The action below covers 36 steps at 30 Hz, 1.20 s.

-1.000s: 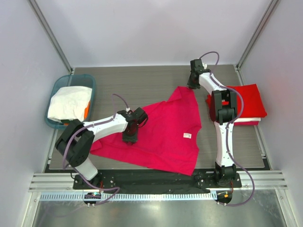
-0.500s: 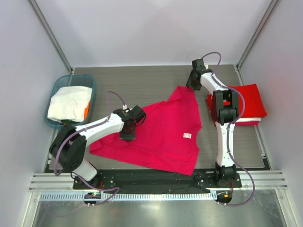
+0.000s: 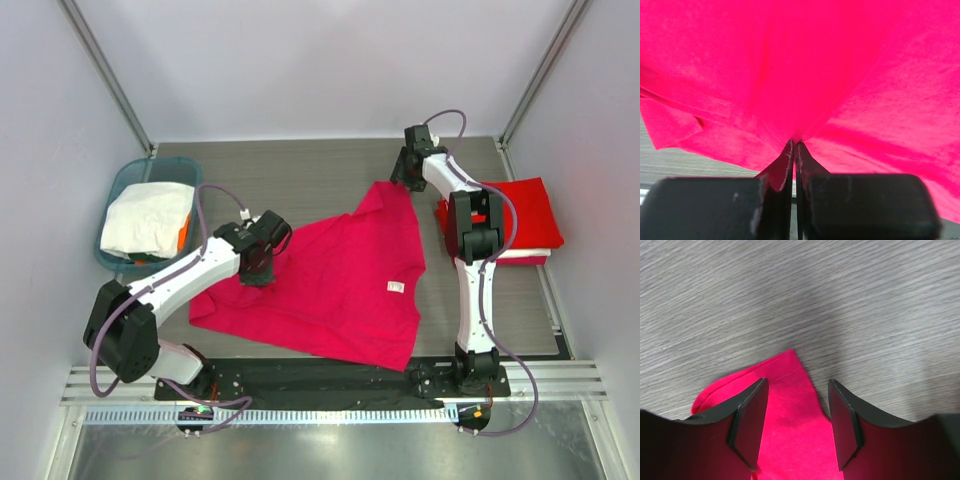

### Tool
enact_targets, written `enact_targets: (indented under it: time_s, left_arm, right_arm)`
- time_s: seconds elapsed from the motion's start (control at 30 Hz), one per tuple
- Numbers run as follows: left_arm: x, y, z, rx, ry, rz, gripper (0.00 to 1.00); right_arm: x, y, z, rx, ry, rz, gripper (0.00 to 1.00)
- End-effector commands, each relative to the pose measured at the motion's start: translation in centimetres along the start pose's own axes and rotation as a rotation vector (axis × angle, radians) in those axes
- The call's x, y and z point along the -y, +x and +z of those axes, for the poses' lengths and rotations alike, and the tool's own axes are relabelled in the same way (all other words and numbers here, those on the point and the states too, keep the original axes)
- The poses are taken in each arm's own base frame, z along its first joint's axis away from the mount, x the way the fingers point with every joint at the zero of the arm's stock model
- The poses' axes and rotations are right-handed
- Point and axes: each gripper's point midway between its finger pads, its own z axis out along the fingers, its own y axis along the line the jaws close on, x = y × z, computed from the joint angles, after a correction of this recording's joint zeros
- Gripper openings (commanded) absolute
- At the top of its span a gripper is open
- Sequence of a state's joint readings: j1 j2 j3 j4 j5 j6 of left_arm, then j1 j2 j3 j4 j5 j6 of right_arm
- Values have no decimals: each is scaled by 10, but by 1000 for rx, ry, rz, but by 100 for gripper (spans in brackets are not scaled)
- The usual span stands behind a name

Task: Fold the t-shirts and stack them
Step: Flatten the tshirt out

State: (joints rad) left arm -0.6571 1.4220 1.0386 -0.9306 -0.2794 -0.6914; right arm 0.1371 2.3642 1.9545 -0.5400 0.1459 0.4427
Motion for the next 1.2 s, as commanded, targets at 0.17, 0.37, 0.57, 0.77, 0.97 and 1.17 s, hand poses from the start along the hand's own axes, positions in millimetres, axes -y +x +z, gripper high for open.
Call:
enact_targets:
  time_s: [0.17, 0.37, 0.57, 0.77, 0.97, 1.17]
  left_arm:
    - [0, -12, -12, 30, 34, -16, 0]
    - [-4, -17, -15, 37, 36, -15, 0]
    - [-14, -29, -21, 48, 33, -30, 0]
    - [-25, -37, -26, 61, 47, -48, 0]
    - [-30, -45, -30, 57, 54, -54, 0]
    - [-42, -74, -53, 128, 27, -81, 0]
  right_arm:
    - [13, 28, 20, -44, 173, -117, 57]
    - [2, 35, 19, -42, 176, -145, 55]
    - [-6, 40, 19, -50, 170, -158, 51]
    - [-7, 34, 19, -33, 183, -151, 5]
    - [-14, -4, -8, 26, 138, -114, 1]
    - [-13, -44, -64, 99, 62, -58, 1]
